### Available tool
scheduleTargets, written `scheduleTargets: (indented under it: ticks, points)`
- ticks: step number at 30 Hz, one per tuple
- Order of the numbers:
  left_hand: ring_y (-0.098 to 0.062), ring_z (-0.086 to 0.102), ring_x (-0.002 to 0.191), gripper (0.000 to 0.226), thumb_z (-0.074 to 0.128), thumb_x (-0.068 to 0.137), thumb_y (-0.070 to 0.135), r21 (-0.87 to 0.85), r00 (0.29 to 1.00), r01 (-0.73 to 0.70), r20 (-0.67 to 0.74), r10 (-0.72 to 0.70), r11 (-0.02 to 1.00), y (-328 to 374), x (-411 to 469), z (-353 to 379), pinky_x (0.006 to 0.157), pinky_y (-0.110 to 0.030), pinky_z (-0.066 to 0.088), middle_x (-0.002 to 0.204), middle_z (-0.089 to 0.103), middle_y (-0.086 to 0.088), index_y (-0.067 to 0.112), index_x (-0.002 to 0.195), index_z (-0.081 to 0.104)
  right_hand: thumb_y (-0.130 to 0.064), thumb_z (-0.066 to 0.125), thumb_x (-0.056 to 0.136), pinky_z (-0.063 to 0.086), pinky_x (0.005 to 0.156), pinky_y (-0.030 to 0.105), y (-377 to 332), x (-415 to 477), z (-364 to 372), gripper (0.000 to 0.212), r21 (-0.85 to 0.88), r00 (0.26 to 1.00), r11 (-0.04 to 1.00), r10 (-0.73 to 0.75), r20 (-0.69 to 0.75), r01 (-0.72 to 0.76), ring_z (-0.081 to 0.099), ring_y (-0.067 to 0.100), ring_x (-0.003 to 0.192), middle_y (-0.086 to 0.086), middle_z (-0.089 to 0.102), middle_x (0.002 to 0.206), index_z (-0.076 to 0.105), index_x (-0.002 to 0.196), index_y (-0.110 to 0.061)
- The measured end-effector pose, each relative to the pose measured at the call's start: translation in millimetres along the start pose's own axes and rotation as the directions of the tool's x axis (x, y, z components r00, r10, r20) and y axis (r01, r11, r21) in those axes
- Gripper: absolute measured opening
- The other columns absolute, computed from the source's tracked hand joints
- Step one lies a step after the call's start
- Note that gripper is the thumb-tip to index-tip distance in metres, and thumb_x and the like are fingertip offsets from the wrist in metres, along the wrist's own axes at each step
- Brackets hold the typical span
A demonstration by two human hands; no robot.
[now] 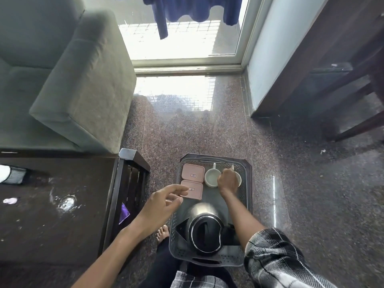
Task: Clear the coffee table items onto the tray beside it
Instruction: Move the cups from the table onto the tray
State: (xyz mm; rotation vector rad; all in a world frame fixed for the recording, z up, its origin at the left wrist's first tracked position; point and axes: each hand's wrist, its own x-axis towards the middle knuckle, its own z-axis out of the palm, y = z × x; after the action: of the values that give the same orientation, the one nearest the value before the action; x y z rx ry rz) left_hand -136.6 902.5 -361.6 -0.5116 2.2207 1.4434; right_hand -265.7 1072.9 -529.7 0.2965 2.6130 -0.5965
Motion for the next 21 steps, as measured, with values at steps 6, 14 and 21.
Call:
scheduleTargets:
  ticks: [6, 14, 21]
  points:
    - [-0.003, 0.06, 0.096, 0.027, 0.054, 0.092, 0.015, -0.029, 1.0, -0.002, -0.012, 0.001, 1.0, -6.4, -3.6, -0.7, 0.084, -0.016, 0.047, 0.106, 0.067, 0.018, 0.033, 0.11, 0.061, -0.005, 0.057, 0.081, 0.048, 0.069, 0.031, -5.6, -13.5, -27.5, 0.018, 0.118, 1.0, 0.993, 0.013, -0.021, -0.01, 0.065, 0.03, 0.09, 0.014, 0.07, 0.101, 0.068, 0.095, -0.002]
    - [-0.005, 0.061, 0.093, 0.028, 0.053, 0.091, 0.014, -0.138, 0.991, -0.037, -0.133, 0.018, 0.99, -30.6, -29.5, -25.8, 0.08, -0.019, 0.049, 0.103, 0.068, 0.018, 0.034, 0.11, 0.062, 0.002, 0.062, 0.082, 0.049, 0.05, 0.019, -81.6, -111.3, -66.8, 0.013, 0.514, 0.929, 0.847, -0.292, 0.229, 0.14, 0.058, 0.008, 0.048, 0.012, 0.067, 0.076, 0.066, 0.094, 0.005]
    - [-0.007, 0.064, 0.09, 0.027, 0.056, 0.089, 0.013, -0.265, 0.928, -0.077, -0.37, -0.028, 0.961, -109.5, -92.3, -79.2, 0.079, -0.025, 0.053, 0.097, 0.069, 0.014, 0.04, 0.092, 0.063, -0.005, 0.062, 0.081, 0.049, 0.053, 0.018, -161.1, -215.4, -9.5, 0.009, 0.402, 0.751, 0.828, -0.54, 0.38, 0.391, 0.056, -0.001, 0.048, 0.001, 0.064, 0.065, 0.07, 0.081, -0.011]
